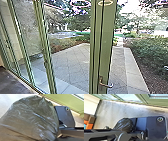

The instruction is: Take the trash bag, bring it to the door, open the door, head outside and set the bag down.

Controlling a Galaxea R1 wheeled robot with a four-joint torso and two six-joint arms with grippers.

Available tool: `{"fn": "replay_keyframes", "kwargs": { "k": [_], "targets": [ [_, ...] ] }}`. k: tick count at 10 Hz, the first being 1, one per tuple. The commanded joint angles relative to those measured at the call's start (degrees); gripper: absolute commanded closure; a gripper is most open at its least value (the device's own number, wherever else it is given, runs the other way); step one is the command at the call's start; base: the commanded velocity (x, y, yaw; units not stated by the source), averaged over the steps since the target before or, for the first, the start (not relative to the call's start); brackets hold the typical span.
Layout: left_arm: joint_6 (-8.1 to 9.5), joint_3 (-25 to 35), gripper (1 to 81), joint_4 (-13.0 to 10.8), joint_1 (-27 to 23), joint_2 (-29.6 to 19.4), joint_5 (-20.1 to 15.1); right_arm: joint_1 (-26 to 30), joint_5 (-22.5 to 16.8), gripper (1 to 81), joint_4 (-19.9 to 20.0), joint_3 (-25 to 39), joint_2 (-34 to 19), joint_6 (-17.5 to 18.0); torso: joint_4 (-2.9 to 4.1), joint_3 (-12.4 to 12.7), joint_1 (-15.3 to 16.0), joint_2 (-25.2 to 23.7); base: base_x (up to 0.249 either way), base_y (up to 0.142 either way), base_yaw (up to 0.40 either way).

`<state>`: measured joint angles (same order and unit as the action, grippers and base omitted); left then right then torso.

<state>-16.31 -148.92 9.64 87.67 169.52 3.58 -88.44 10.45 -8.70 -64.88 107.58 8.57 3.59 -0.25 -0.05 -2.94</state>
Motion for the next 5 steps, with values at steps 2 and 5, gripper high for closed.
{"fn": "replay_keyframes", "kwargs": {
  "k": [2, 5],
  "targets": [
    [0.05, 0.3, 81.1, 0.1, -3.3, 0.0, -2.9, 8.8, -2.9, 1.0, 4.1, 9.4, -9.7, 0.0, 0.0, 0.0, 0.1, 0.0, 0.0, 0.0, 0.0],
    [0.05, 0.2, 81.1, 0.0, -3.3, 0.1, -3.0, 15.8, -8.2, 1.0, 7.3, 14.0, -12.7, 0.1, 0.0, 0.0, 0.1, 0.0, 0.0, 0.0, 0.0]
  ]
}}
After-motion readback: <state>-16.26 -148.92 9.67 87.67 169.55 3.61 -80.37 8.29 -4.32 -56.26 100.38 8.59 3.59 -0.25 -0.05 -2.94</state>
